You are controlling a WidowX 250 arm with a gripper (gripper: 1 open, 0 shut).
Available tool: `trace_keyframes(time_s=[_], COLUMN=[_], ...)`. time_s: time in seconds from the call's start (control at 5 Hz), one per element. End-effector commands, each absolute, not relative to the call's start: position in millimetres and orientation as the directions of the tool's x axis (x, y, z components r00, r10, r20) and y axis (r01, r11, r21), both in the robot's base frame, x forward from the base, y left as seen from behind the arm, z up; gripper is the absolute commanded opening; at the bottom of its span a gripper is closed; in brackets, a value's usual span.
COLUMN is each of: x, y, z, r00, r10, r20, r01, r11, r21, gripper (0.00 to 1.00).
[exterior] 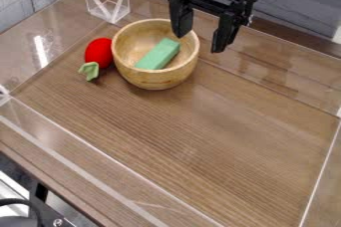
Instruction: Move the red object to the right side of the table
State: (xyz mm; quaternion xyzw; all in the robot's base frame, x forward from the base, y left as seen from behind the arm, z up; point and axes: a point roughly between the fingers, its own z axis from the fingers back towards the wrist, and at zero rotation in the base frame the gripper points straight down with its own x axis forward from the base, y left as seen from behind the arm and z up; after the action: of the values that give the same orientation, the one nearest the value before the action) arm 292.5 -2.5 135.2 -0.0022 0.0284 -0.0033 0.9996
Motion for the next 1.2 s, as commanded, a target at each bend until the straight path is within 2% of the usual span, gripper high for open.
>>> trace_keyframes(time_s=[0.0, 0.4, 0.6, 0.8, 1.0], x=[290, 284, 273, 264, 271], y=[1, 90, 136, 171, 179], z=[125.8, 109.2, 120.6, 127.8, 115.8], r00=[0.996, 0.998, 0.997, 0.996, 0.999], r10=[-0.022, 0.042, 0.072, 0.088, 0.04], r20=[-0.083, -0.041, -0.008, 0.0, -0.005], r01=[0.022, -0.042, -0.072, -0.088, -0.041], r11=[1.0, 0.999, 0.997, 0.996, 0.999], r21=[-0.008, -0.007, -0.006, -0.017, -0.03], gripper=[1.0, 1.0, 1.0, 1.0, 1.0])
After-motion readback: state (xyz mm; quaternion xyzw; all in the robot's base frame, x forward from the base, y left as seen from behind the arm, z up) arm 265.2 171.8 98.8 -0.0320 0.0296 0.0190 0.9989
